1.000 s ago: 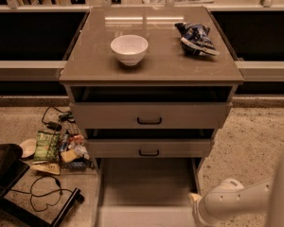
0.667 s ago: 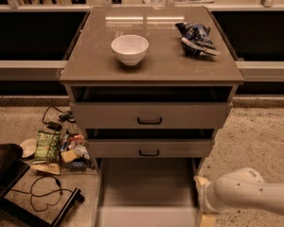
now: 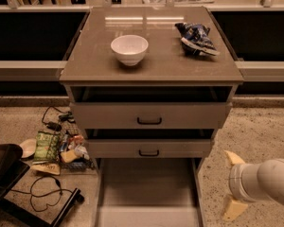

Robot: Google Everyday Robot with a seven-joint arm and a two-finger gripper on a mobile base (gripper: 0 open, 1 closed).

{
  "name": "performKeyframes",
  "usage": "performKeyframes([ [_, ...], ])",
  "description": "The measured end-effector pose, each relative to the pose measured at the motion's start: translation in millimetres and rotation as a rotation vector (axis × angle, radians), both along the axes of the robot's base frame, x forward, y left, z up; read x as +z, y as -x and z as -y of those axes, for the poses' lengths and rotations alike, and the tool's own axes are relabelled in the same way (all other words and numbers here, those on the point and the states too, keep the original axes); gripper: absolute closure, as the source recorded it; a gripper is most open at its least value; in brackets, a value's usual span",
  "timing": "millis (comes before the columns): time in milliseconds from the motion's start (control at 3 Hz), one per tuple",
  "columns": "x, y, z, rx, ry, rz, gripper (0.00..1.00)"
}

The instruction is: Open bottom drawer

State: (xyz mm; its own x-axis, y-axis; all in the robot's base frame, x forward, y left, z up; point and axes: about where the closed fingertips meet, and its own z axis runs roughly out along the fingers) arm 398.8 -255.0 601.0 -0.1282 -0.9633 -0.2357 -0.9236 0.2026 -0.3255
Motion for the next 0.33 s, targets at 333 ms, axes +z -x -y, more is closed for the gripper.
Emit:
performKeyframes([
  [333,34.0,4.0,6.0,-0.053,0.042,0.039,0.0],
])
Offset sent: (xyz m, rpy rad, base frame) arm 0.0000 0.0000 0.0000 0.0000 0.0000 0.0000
